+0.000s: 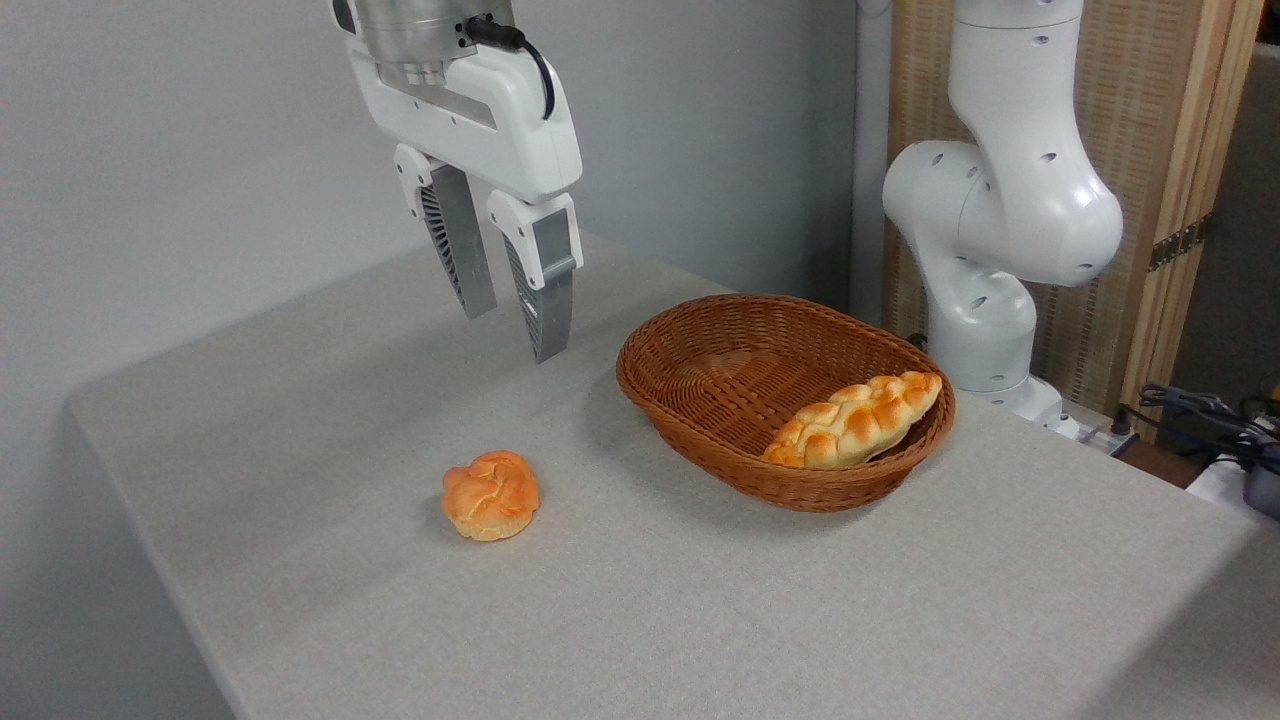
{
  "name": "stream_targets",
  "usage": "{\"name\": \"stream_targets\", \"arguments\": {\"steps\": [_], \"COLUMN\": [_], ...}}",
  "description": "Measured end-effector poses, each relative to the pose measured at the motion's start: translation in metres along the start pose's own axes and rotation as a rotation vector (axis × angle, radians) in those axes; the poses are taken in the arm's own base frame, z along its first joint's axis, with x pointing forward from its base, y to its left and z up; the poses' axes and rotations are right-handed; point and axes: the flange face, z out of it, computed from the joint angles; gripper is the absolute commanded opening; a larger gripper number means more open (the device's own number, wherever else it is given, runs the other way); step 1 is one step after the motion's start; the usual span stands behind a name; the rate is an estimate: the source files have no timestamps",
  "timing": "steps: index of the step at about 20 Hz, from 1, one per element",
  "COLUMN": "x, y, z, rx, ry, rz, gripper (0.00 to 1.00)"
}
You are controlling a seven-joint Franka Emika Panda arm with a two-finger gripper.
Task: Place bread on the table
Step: 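Move the open gripper over the basket toward the braided loaf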
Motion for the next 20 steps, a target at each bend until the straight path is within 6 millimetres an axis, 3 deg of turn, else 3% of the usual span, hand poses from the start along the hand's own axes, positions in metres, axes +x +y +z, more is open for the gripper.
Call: {"name": "stream_targets", "arguments": {"steps": [9, 12, 14, 17, 20], "x": [-0.001, -0.011, -0.027, -0.067, -0.109], "y": [-0.001, 0.007, 0.019, 0.045, 0.071], "z": [0.004, 0.012, 0.021, 0.044, 0.083], "rx": [-0.006, -0.022, -0.044, -0.079, -0.102], "ry": [-0.007, -0.024, -0.044, -0.102, -0.205], "rz": [0.002, 0.061, 0.134, 0.254, 0.341], "gripper": [1.0, 1.0, 1.0, 1.0, 1.0]}}
